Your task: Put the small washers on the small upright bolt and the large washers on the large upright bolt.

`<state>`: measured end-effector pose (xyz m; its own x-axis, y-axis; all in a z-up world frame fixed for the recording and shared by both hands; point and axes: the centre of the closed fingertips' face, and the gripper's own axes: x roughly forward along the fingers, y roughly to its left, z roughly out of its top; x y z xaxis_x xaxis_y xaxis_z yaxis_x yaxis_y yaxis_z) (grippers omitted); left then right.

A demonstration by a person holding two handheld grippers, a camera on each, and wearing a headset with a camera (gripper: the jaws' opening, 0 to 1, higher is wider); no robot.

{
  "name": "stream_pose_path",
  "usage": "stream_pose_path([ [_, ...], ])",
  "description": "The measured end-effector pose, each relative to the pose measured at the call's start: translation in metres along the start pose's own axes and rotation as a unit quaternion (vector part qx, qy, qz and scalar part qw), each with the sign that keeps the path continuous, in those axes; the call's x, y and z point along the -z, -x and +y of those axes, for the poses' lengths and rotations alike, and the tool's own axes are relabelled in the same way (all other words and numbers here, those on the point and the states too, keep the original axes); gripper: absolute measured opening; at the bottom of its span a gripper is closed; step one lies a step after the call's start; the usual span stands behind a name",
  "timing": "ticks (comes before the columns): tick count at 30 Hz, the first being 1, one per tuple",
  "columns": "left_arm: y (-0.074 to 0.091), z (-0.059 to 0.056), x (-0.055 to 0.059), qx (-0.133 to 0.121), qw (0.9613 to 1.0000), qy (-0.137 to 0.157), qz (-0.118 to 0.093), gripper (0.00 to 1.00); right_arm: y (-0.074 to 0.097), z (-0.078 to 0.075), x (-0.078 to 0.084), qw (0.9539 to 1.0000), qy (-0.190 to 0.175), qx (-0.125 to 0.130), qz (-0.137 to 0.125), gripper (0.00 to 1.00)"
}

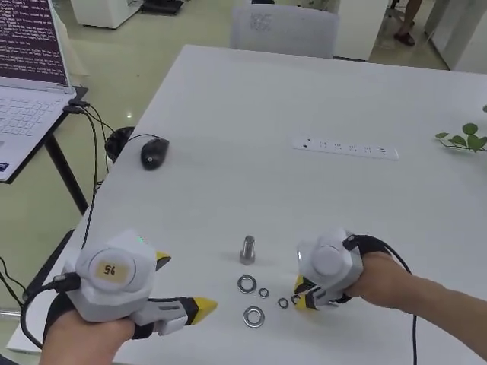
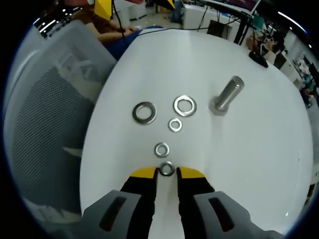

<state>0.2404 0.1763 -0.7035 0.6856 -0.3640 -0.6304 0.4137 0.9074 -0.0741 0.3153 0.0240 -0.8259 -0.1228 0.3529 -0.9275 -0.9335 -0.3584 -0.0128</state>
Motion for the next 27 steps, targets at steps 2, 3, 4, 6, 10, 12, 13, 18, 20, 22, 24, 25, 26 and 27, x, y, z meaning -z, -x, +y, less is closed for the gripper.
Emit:
stream_pose_path([
  [2, 0.0, 0.0, -0.001, 0.0, 1.0, 0.0, -0.001, 0.65, 0.0, 0.0, 0.0, 1.0, 0.006, -0.002, 0.002, 0.17],
  [3, -0.001, 0.0, -0.001, 0.0, 1.0, 0.0, -0.002, 0.65, 0.0, 0.0, 0.0, 1.0, 0.007, -0.003, 0.002, 0.17],
  [4, -0.001, 0.0, -0.002, 0.0, 1.0, 0.0, -0.002, 0.65, 0.0, 0.0, 0.0, 1.0, 0.006, -0.004, 0.001, 0.17],
  [6, -0.002, 0.0, -0.003, 0.0, 1.0, 0.0, -0.002, 0.65, 0.0, 0.0, 0.0, 1.0, 0.001, -0.001, -0.004, 0.15],
  [10, -0.004, -0.003, -0.004, 0.003, 1.0, -0.001, -0.004, 0.65, 0.001, 0.0, 0.0, 0.9998, -0.014, 0.006, -0.009, 0.14],
  [12, -0.004, -0.003, -0.004, 0.003, 1.0, -0.003, -0.002, 0.65, 0.001, -0.001, 0.0, 0.999, -0.037, 0.013, -0.019, 0.14],
  [13, -0.004, -0.003, -0.003, 0.002, 1.0, -0.004, -0.001, 0.65, 0.001, -0.001, 0.0, 0.9987, -0.044, 0.015, -0.021, 0.14],
  [18, -0.002, -0.002, -0.001, 0.0, 1.0, -0.003, 0.002, 0.65, 0.002, -0.001, 0.001, 0.9964, -0.072, 0.027, -0.034, 0.14],
  [20, -0.002, -0.001, 0.001, -0.001, 1.0, -0.003, 0.003, 0.65, 0.002, -0.001, 0.001, 0.9949, -0.088, 0.03, -0.039, 0.14],
  [22, -0.001, 0.001, 0.001, -0.002, 1.0, -0.002, 0.002, 0.65, 0.003, -0.001, 0.003, 0.9937, -0.099, 0.031, -0.042, 0.14],
  [24, 0.0, 0.001, 0.001, -0.003, 1.0, -0.001, 0.002, 0.65, 0.006, -0.001, 0.004, 0.9928, -0.106, 0.035, -0.044, 0.14],
  [25, 0.0, 0.002, 0.001, -0.004, 1.0, -0.001, 0.001, 0.65, 0.009, -0.001, 0.004, 0.9915, -0.114, 0.039, -0.049, 0.13],
  [26, 0.0, 0.002, 0.0, -0.004, 1.0, 0.0, 0.001, 0.64, 0.011, -0.002, 0.004, 0.9904, -0.12, 0.041, -0.054, 0.13],
  [27, 0.0, 0.002, 0.0, -0.004, 1.0, 0.001, 0.0, 0.64, 0.014, -0.003, 0.004, 0.9887, -0.13, 0.045, -0.059, 0.13],
])
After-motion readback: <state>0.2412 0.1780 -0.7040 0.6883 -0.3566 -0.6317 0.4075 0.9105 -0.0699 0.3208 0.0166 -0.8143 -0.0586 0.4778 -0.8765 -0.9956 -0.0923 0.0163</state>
